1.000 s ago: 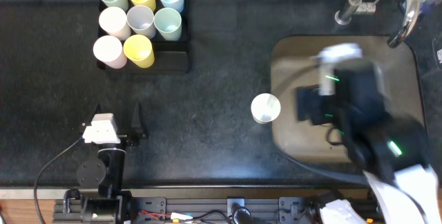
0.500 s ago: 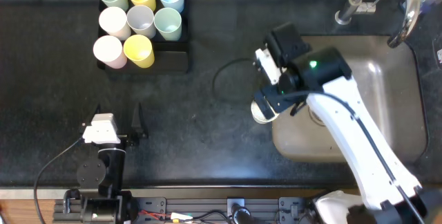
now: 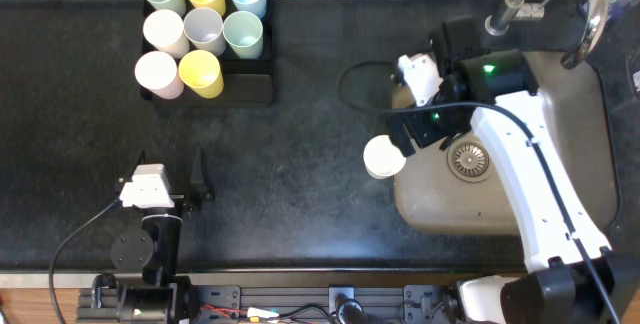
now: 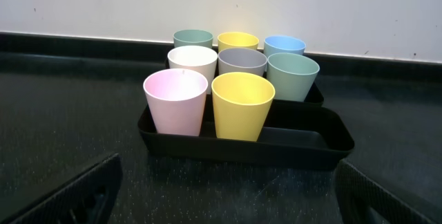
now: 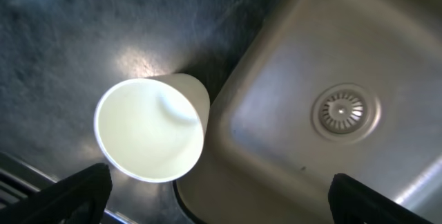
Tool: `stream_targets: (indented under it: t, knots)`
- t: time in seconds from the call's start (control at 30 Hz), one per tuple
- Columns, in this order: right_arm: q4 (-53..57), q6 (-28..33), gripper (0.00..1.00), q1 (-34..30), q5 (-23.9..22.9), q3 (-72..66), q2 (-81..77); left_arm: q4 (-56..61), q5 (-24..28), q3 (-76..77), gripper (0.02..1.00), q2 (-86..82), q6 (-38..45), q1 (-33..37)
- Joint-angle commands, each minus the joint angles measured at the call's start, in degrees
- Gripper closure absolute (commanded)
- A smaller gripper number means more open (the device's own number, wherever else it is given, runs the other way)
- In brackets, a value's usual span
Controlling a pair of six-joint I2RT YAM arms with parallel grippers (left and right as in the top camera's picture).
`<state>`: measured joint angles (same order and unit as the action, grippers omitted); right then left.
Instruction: Store Cups
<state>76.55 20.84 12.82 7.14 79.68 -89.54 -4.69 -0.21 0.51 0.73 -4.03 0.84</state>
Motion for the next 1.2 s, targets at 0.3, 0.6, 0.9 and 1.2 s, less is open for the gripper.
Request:
stream_targets:
  t: [0.3,0.6,0.9,1.2]
  knots:
    - [-4.17,1.03,0.005,0.42,-3.19,-4.0,-5.05,-0.15,0.15,-0.07,0.018,-0.57,1.05,0.07]
    - [-5.16,1.05,0.003,1.11,-5.68,-4.11,-8.04,-0.15,0.15,-0.07,0.02,-0.57,1.05,0.07]
    - [-6.08,1.01,0.02,3.32,-5.66,-4.11,-9.79,-0.15,0.17,-0.07,0.018,-0.57,1.07,0.07]
    - [-5.75,-4.24,0.958,4.28,-3.23,-2.64,-8.46,-0.15,0.15,-0.07,0.018,-0.57,1.05,0.07]
